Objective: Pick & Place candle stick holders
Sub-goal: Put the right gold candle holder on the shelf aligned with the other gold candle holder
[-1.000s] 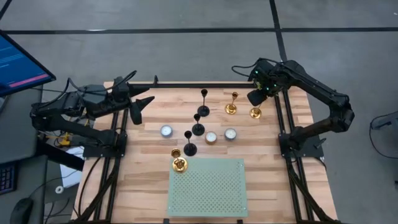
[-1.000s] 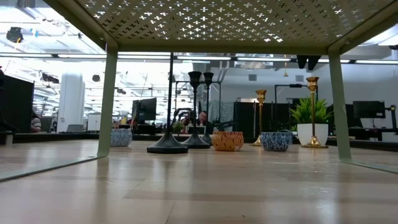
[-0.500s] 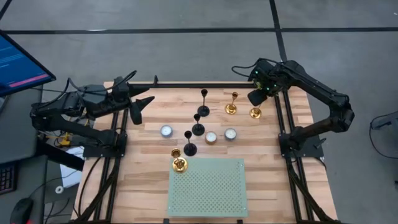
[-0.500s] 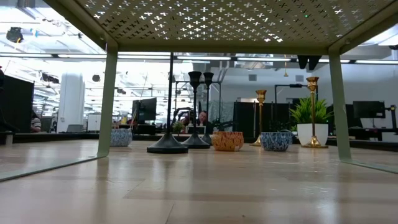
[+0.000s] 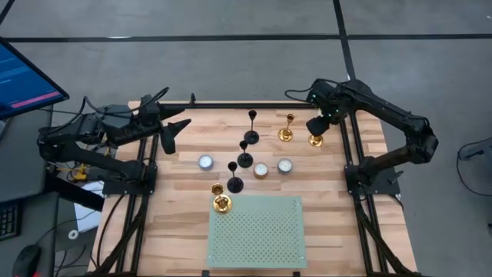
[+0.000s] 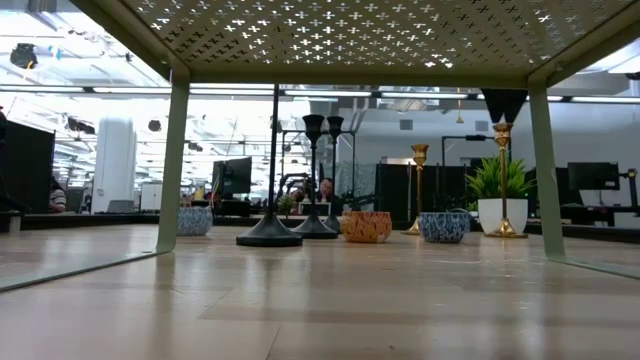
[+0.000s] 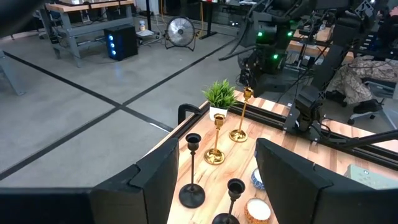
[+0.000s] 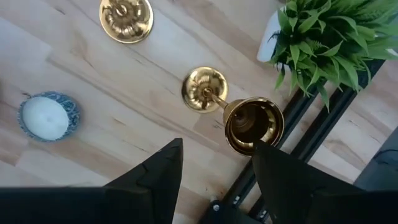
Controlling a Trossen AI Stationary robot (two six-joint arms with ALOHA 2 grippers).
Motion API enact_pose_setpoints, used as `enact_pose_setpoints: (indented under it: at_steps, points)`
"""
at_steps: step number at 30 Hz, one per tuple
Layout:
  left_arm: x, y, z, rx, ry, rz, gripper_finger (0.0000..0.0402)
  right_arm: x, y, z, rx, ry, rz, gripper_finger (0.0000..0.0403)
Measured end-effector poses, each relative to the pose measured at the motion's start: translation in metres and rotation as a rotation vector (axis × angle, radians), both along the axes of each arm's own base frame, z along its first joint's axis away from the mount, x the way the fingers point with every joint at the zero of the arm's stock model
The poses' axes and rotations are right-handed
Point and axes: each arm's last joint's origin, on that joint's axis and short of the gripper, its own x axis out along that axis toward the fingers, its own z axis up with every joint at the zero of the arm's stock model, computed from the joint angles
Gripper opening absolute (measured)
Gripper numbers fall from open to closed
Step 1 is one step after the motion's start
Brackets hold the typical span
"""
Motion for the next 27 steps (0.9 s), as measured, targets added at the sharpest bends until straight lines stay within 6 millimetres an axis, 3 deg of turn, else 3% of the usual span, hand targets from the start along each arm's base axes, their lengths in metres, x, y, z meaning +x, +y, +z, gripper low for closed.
enact_pose_setpoints:
  at_steps: [14, 21, 27]
  points:
    - [0.000, 0.000, 0.000, -0.002, -0.001, 0.000, 0.0214, 0.004, -0.002, 0.000, -0.028, -0.036, 0.018, 0.0182]
    - [0.000, 0.000, 0.000, -0.004, -0.003, 0.000, 0.0214, 0.002, -0.001, -0.018, 0.014, 0.021, 0.025, 0.0156]
    - [0.000, 0.000, 0.000, -0.003, -0.002, 0.000, 0.0214, 0.002, -0.001, -0.019, 0.015, 0.022, 0.027, 0.0131]
